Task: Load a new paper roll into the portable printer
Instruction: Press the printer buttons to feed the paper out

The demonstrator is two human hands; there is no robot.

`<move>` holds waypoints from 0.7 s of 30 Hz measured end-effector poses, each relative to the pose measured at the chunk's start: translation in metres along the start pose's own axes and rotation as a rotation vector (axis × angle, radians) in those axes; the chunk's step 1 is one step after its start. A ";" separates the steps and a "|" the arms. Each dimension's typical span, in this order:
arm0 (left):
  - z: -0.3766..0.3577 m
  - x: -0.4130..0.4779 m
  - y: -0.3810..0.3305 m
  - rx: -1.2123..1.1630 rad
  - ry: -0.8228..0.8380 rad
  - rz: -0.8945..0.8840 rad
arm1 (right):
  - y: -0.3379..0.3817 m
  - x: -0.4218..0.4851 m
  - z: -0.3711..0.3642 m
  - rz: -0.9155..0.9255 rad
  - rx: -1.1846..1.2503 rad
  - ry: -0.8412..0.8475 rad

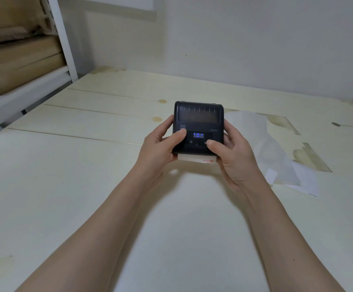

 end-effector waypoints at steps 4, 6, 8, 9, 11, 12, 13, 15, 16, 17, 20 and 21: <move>0.000 0.000 0.000 0.010 -0.005 0.004 | 0.000 0.000 0.000 0.001 0.003 0.002; 0.000 0.000 -0.001 0.002 -0.003 0.004 | 0.000 0.000 0.001 0.001 0.008 0.005; 0.000 0.000 -0.001 0.005 0.002 0.003 | -0.001 0.000 0.000 -0.001 0.009 0.005; 0.000 0.000 -0.001 0.005 0.003 0.002 | -0.001 0.000 0.001 -0.002 0.008 0.004; 0.000 0.000 -0.001 0.000 0.005 -0.001 | -0.001 0.000 0.001 -0.004 0.004 0.003; 0.000 0.000 -0.001 -0.001 0.007 -0.002 | -0.001 0.000 0.001 -0.003 0.000 0.004; 0.000 0.000 0.000 -0.002 0.008 -0.002 | -0.001 0.000 0.001 -0.002 -0.001 0.005; 0.000 0.000 0.000 -0.007 0.006 -0.001 | -0.002 0.001 0.001 -0.002 -0.001 0.008; 0.000 0.000 0.000 -0.009 0.005 -0.001 | -0.002 0.001 0.001 -0.002 -0.001 0.009; 0.000 0.001 0.000 -0.012 0.006 -0.002 | -0.002 0.001 0.001 -0.002 -0.002 0.009; 0.000 0.000 0.000 -0.020 0.002 -0.004 | -0.002 0.001 0.001 0.006 -0.006 0.005; 0.000 0.001 0.000 -0.025 -0.005 0.000 | -0.001 0.001 0.001 0.009 -0.008 0.004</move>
Point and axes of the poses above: each hand's wrist, its own x-axis towards the middle knuckle, its own z-axis out of the back of the hand, y = z × x, the point moved 7 cm from there along x, towards the middle knuckle, and after that the axes turned 7 degrees about x, right-handed, at the moved point
